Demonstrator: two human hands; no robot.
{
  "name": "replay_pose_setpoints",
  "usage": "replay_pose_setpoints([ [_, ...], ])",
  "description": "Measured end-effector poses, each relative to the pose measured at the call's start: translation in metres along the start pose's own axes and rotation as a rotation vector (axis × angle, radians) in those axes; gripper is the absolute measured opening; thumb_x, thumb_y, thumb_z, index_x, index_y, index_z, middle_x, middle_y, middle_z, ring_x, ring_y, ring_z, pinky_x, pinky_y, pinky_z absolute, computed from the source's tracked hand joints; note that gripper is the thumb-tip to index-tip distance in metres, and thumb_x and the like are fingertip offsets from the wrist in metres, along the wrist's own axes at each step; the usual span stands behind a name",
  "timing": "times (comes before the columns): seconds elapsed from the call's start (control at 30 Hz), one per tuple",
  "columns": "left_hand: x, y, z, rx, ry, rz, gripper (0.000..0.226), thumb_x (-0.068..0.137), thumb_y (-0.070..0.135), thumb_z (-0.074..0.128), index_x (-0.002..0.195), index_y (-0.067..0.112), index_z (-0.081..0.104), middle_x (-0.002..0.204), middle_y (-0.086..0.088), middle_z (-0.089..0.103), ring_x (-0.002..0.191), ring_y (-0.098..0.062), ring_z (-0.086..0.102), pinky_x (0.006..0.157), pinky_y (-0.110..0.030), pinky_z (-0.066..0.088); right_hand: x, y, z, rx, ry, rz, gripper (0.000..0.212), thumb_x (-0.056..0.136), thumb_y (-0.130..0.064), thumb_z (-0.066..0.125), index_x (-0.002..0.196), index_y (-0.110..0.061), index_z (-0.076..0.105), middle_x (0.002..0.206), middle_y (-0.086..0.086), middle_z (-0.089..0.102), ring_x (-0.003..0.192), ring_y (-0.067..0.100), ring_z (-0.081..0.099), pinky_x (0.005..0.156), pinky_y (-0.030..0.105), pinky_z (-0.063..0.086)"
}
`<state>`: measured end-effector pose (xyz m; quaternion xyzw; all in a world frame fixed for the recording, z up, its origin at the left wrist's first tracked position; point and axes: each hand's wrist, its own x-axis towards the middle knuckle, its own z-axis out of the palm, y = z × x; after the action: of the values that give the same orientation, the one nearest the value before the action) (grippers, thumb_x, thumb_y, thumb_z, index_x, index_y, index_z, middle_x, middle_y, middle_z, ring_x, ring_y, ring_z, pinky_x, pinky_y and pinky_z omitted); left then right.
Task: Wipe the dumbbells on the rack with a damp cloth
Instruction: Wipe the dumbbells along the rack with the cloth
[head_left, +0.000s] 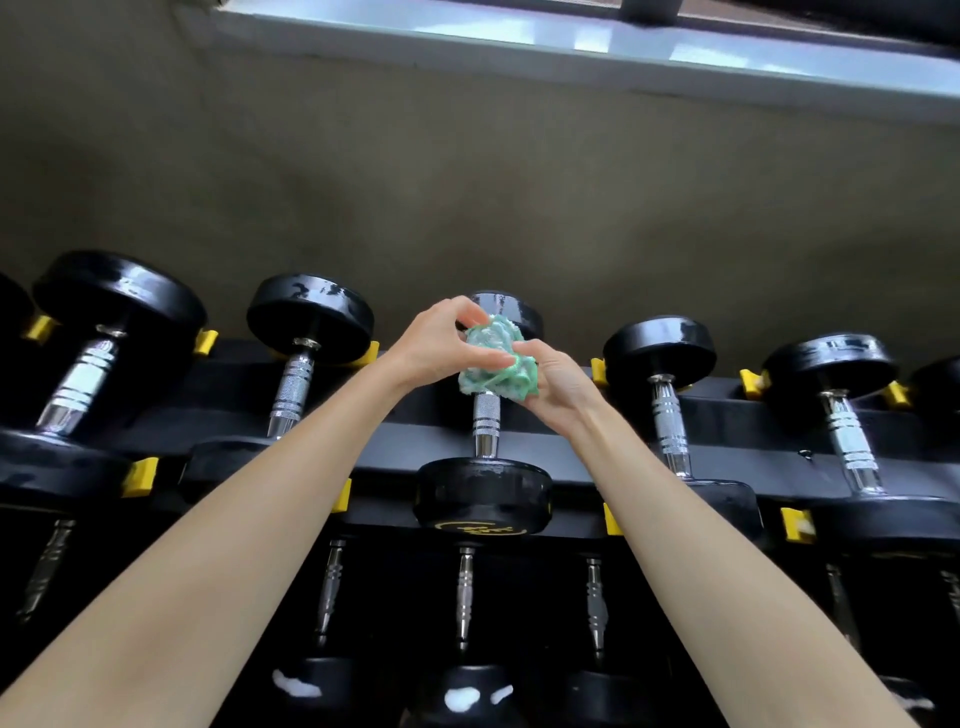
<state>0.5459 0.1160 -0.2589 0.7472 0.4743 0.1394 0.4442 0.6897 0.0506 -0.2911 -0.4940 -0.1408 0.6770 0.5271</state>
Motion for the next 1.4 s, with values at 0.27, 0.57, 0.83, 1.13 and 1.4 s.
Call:
replay_pose_setpoints([
  [0.27,0.0,0.006,-0.006,-0.876,-0.231,-0.301,0.015,0.09,0.018,0.06,0.102,0.01,0.06,0.107,-0.013,0.067,0.1,-0.024,0.066,0.083,-0.034,0.056,0.005,-0.007,-0.008,0.145,0.055,0.018,0.021,0.094,-0.015,0.046,0.108,-0.004,0.057,0.094,0.011,0.068,0.078,0.02,0.068,0.068,0.034,0.058],
  [0.57,0.027,-0.016,0.002,-0.464,0.19,-0.595,0.012,0.094,0.007,0.045,0.098,0.001,0.054,0.075,-0.011,0.06,0.06,-0.019,0.058,0.044,-0.021,0.052,0.032,-0.044,-0.04,-0.043,0.448,-0.173,0.015,0.091,-0.011,0.051,0.106,-0.01,0.053,0.092,0.008,0.062,0.081,0.023,0.061,0.073,0.043,0.053],
  [0.83,0.031,-0.037,0.022,-0.348,-0.325,-0.618,0.021,0.091,0.006,0.057,0.112,0.002,0.056,0.11,-0.018,0.063,0.087,-0.024,0.063,0.077,-0.034,0.054,0.059,-0.028,-0.044,-0.809,0.721,-0.069,0.036,0.09,-0.017,0.05,0.124,-0.004,0.049,0.126,0.013,0.054,0.115,0.03,0.052,0.092,0.032,0.042],
  [1.13,0.031,-0.05,0.026,-0.453,-0.312,-0.605,0.031,0.087,-0.009,0.054,0.114,0.006,0.057,0.092,-0.013,0.068,0.073,-0.02,0.067,0.068,-0.026,0.057,0.046,-0.026,-0.014,-0.993,0.725,-0.35,0.028,0.088,-0.026,0.051,0.07,-0.014,0.034,0.09,0.01,0.052,0.083,0.027,0.043,0.074,0.032,0.031],
  [1.4,0.013,-0.061,0.015,-0.56,-0.38,-0.636,0.03,0.091,-0.005,0.05,0.119,0.004,0.054,0.101,-0.011,0.067,0.087,-0.023,0.067,0.076,-0.028,0.056,0.034,-0.004,0.035,-1.094,0.613,-0.588,0.035,0.088,-0.023,0.056,0.064,-0.02,0.031,0.086,0.006,0.044,0.075,0.021,0.041,0.068,0.028,0.027],
])
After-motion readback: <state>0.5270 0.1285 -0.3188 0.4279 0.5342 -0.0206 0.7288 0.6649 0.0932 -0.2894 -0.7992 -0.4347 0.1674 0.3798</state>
